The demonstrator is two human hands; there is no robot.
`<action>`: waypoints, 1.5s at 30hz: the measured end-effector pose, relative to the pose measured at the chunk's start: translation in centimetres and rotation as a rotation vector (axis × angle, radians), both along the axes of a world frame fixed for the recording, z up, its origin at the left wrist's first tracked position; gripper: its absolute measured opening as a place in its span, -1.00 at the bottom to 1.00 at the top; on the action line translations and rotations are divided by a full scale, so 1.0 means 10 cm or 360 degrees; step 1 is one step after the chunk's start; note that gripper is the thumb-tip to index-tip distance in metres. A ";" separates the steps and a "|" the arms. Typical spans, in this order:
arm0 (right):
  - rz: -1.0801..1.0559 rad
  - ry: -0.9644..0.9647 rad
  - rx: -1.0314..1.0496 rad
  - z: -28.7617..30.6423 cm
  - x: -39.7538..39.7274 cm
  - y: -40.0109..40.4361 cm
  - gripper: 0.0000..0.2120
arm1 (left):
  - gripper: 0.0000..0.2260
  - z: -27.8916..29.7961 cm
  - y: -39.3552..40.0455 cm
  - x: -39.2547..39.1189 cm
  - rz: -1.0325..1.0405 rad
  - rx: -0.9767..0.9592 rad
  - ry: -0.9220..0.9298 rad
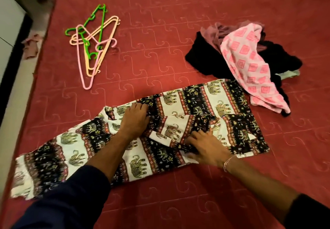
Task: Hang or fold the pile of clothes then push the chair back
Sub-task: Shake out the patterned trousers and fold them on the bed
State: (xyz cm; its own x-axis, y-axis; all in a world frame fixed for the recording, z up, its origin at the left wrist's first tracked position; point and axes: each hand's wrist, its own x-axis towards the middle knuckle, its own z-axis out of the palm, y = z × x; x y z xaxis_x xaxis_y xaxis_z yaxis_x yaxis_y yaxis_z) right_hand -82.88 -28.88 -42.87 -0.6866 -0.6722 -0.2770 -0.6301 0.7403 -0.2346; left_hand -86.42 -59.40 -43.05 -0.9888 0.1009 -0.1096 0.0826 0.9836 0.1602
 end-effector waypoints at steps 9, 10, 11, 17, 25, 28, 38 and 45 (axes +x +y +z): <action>-0.0796 -0.0455 -0.0685 0.32 -0.88 0.15 -0.85 | -0.31 0.10 -0.27 0.06 -0.0289 0.0032 -0.0292; -0.0787 -0.0473 -0.0687 0.37 -1.01 0.14 -0.87 | -0.43 0.10 -0.31 0.00 -0.0243 0.0053 -0.0287; -0.0772 -0.0498 -0.0676 0.41 -1.14 0.12 -0.86 | -0.60 0.11 -0.36 -0.05 -0.0194 0.0054 -0.0291; -0.0570 -0.0656 -0.0240 0.52 -1.73 0.32 -0.55 | -0.82 0.16 -0.74 -0.25 0.0080 -0.0509 -0.0479; -0.0701 0.0502 0.0220 0.13 -1.90 0.47 -0.79 | -0.58 0.14 -0.79 -0.37 0.0464 -0.0846 -0.0494; -0.0837 0.0498 0.0304 0.02 -1.89 0.46 -0.70 | -0.47 0.14 -0.54 -0.41 0.0514 -0.0823 -0.0335; -0.0943 -0.0096 -0.0010 -0.06 -2.02 0.70 -0.59 | -0.79 -0.13 0.73 -0.72 0.0180 -0.0198 -0.0009; -0.1073 0.0829 0.0188 0.02 -1.98 0.73 -0.64 | -0.80 -0.13 0.94 -0.97 0.0680 -0.0219 0.0166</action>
State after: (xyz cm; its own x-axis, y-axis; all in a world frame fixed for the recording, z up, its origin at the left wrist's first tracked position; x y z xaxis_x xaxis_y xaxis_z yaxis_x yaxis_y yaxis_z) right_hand -102.68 -21.59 -42.63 -0.9880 -0.0615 0.1419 -0.0528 0.9965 0.0642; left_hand -96.12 -49.97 -44.36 -0.9450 -0.3269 0.0087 -0.3263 0.9445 0.0377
